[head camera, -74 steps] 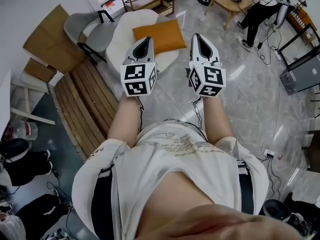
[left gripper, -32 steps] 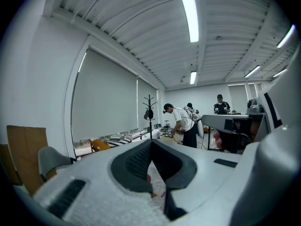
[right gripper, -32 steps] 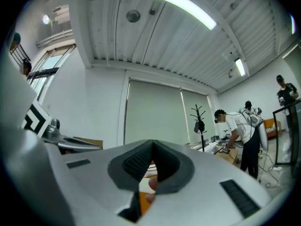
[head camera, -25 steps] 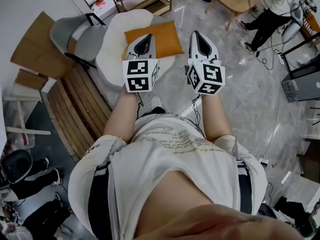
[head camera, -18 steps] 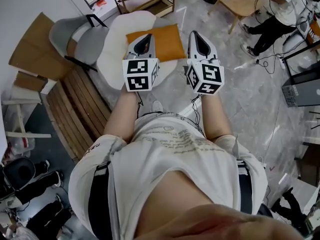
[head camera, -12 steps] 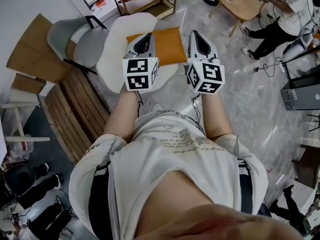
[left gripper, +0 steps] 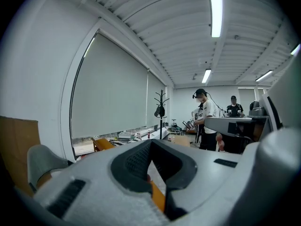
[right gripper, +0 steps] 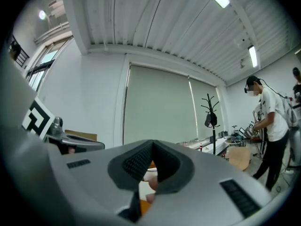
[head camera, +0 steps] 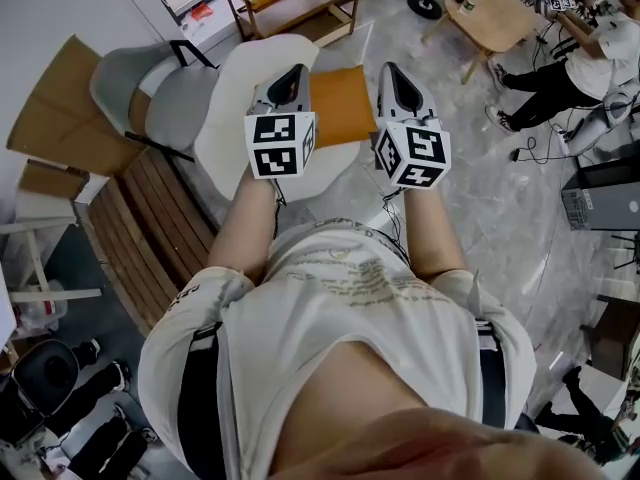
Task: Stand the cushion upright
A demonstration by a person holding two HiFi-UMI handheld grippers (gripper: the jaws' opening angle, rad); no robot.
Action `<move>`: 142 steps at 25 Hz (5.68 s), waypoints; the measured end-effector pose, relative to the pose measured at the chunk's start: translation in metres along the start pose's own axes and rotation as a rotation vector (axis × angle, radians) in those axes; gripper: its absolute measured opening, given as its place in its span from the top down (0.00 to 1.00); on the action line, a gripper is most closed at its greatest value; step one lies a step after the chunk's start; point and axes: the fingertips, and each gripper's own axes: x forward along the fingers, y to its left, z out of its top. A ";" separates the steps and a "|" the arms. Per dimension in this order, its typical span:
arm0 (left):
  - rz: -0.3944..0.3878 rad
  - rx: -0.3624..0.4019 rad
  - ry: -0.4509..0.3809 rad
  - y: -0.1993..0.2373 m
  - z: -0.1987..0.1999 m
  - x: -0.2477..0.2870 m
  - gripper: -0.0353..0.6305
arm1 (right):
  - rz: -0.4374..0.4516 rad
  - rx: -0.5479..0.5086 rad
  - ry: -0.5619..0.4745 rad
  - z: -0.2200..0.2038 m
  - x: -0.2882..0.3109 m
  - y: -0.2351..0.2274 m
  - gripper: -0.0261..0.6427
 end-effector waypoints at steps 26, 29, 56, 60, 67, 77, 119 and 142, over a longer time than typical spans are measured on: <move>0.289 -0.119 0.126 0.091 -0.047 0.088 0.92 | 0.279 0.012 0.187 -0.072 0.161 -0.017 0.92; 0.357 -0.152 0.156 0.102 -0.060 0.098 0.92 | 0.341 0.010 0.240 -0.091 0.187 -0.021 0.92; 0.591 -0.413 0.527 0.137 -0.335 0.134 0.92 | 0.514 -0.110 0.706 -0.357 0.250 -0.050 0.92; 0.600 -0.443 0.586 0.141 -0.393 0.148 0.92 | 0.471 -0.107 0.744 -0.407 0.258 -0.073 0.92; 0.587 -0.492 0.667 0.146 -0.496 0.153 0.92 | 0.378 -0.077 0.823 -0.500 0.253 -0.103 0.92; 0.550 -0.535 0.731 0.160 -0.618 0.201 0.65 | 0.374 -0.031 0.914 -0.643 0.266 -0.150 0.81; 0.492 -0.601 0.893 0.186 -0.690 0.206 0.91 | 0.340 -0.018 1.143 -0.727 0.276 -0.166 0.92; 0.771 -0.609 0.638 0.264 -0.608 0.098 0.91 | 0.668 -0.129 0.858 -0.648 0.388 -0.004 0.92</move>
